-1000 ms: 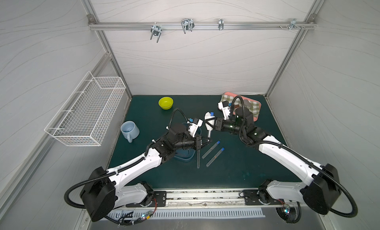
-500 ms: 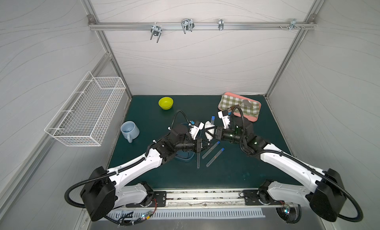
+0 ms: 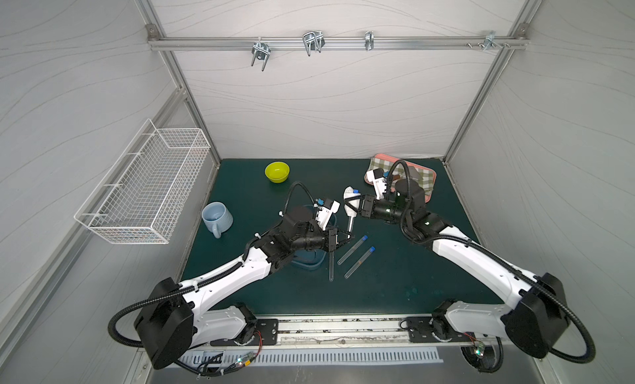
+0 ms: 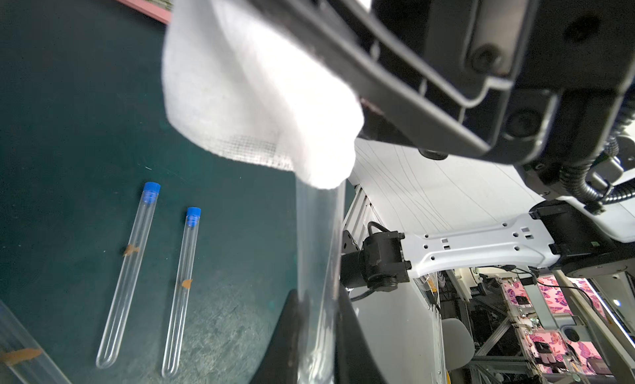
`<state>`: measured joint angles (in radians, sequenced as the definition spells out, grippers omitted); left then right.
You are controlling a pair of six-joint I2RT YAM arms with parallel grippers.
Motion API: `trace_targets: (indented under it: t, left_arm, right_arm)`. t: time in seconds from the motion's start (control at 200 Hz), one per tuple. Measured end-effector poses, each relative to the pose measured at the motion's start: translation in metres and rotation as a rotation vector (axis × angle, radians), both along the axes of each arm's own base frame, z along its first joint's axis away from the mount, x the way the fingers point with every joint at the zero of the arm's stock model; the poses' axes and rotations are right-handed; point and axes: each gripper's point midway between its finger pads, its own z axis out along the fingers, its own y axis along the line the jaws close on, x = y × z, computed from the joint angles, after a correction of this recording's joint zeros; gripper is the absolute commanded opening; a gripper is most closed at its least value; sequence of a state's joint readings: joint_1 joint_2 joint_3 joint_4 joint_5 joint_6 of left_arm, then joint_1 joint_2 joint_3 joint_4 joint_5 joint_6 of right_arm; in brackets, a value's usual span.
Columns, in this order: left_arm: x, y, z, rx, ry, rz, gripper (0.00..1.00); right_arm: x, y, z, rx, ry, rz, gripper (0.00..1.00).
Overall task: Wipe the exteriors of test tubes
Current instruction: Wipe the dirt from the test tube.
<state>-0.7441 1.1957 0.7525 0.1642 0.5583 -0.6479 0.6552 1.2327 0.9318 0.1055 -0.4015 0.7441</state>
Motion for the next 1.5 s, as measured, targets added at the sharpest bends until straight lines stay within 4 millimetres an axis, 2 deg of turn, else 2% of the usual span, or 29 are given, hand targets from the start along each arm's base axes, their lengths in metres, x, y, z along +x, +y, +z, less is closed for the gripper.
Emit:
trace_targets:
  t: [0.18, 0.25, 0.37, 0.53, 0.61, 0.76, 0.985, 1.08, 1.216, 1.396, 1.501]
  left_arm:
    - [-0.001, 0.000, -0.004, 0.008, 0.010, -0.002, 0.07]
    - [-0.001, 0.001, -0.004, 0.011, 0.012, 0.001, 0.07]
    - [0.000, 0.000, -0.004, 0.009, 0.010, 0.003, 0.07]
    - [0.002, 0.000, -0.001, -0.001, 0.000, 0.007, 0.07]
    - [0.003, 0.000, 0.001, -0.007, -0.008, 0.011, 0.07]
    - [0.002, 0.001, -0.002, 0.001, 0.002, 0.009, 0.07]
    - [-0.003, 0.001, -0.010, 0.018, 0.025, -0.005, 0.07]
    - [-0.002, 0.001, -0.009, 0.017, 0.022, 0.000, 0.07]
    - [-0.001, 0.001, -0.008, 0.013, 0.016, 0.003, 0.07]
    - [0.003, 0.001, -0.004, 0.003, 0.001, 0.015, 0.07]
    - [0.003, 0.002, -0.001, -0.004, -0.007, 0.015, 0.07]
  right_arm:
    - [-0.035, 0.008, -0.031, -0.027, 0.054, 0.032, 0.21]
    - [-0.042, 0.011, -0.039, -0.038, 0.072, 0.045, 0.21]
    - [-0.034, 0.009, -0.032, -0.037, 0.058, 0.033, 0.21]
    - [0.002, 0.001, -0.005, -0.016, 0.009, -0.008, 0.20]
    - [0.009, 0.002, 0.002, -0.013, -0.006, -0.004, 0.21]
    - [0.003, 0.002, -0.003, -0.016, -0.004, 0.000, 0.21]
    - [-0.035, 0.005, -0.031, -0.038, 0.037, 0.020, 0.21]
    - [-0.043, 0.007, -0.040, -0.057, 0.055, 0.033, 0.21]
    - [-0.037, 0.006, -0.035, -0.063, 0.042, 0.029, 0.21]
    - [-0.009, 0.005, -0.013, -0.052, -0.001, 0.011, 0.21]
    - [-0.008, 0.005, -0.009, -0.046, -0.006, 0.017, 0.21]
